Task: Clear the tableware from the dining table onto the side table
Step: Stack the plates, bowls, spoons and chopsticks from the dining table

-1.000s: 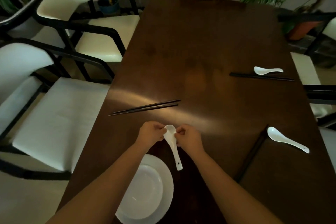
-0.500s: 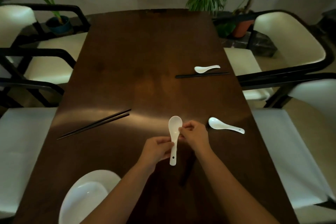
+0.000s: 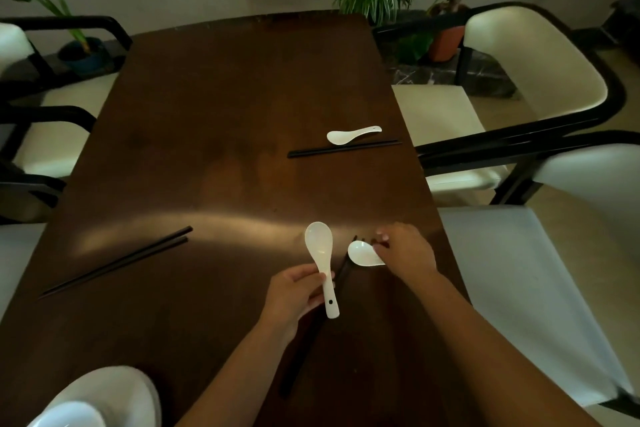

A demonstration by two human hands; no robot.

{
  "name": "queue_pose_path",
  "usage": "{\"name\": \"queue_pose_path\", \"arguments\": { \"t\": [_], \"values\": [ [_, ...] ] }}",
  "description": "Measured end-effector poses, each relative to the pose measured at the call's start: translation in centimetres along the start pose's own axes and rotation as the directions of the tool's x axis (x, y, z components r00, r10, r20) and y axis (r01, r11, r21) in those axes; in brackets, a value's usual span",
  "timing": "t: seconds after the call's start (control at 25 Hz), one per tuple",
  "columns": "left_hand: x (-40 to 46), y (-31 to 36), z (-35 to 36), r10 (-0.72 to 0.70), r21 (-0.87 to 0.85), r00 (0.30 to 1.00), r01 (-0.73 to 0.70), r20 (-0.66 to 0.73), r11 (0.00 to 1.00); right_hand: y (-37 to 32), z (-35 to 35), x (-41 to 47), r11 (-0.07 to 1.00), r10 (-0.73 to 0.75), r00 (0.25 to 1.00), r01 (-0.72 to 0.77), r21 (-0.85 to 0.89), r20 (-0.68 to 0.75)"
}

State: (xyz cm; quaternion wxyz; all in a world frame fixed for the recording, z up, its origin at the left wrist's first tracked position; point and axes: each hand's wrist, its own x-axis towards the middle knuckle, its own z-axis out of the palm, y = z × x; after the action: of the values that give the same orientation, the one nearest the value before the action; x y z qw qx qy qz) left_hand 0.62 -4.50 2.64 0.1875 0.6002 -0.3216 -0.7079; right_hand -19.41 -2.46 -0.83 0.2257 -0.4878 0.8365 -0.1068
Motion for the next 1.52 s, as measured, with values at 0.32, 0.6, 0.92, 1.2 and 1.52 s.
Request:
{"name": "queue_pose_path", "arguments": {
  "t": [0.32, 0.6, 0.92, 1.2, 1.52],
  "values": [
    [1.5, -0.3, 0.6, 0.011, -0.016, 1.000, -0.012, -0.014, 1.000, 1.7, 0.9, 0.1, 1.000, 0.004, 0.993, -0.006, 0.021, 0.117],
    [1.0, -0.4, 2.2, 0.093, 0.017, 0.993, -0.095, 0.071, 0.995, -2.1, -2.3, -1.9, 0.523, 0.169, 0.935, -0.353, 0.776, 0.311],
    [0.5, -0.1, 2.1, 0.098, 0.012, 0.984, -0.101, 0.148, 0.995, -4.2, -0.6, -2.5, 0.645, 0.240, 0.946, -0.323, 0.693, 0.218],
    [0.3, 0.1, 1.4, 0.085, 0.036, 0.977, -0.093, 0.196, 0.995, -5.2, 0.1, -2.8, 0.581, 0.218, 0.947, -0.320, 0.749, 0.235],
    [0.9, 0.1, 0.7, 0.059, 0.017, 0.994, -0.061, 0.097, 0.998, -6.0, 0.3, -1.3, 0.567, 0.151, 0.952, -0.305, 0.765, 0.267]
  ]
}}
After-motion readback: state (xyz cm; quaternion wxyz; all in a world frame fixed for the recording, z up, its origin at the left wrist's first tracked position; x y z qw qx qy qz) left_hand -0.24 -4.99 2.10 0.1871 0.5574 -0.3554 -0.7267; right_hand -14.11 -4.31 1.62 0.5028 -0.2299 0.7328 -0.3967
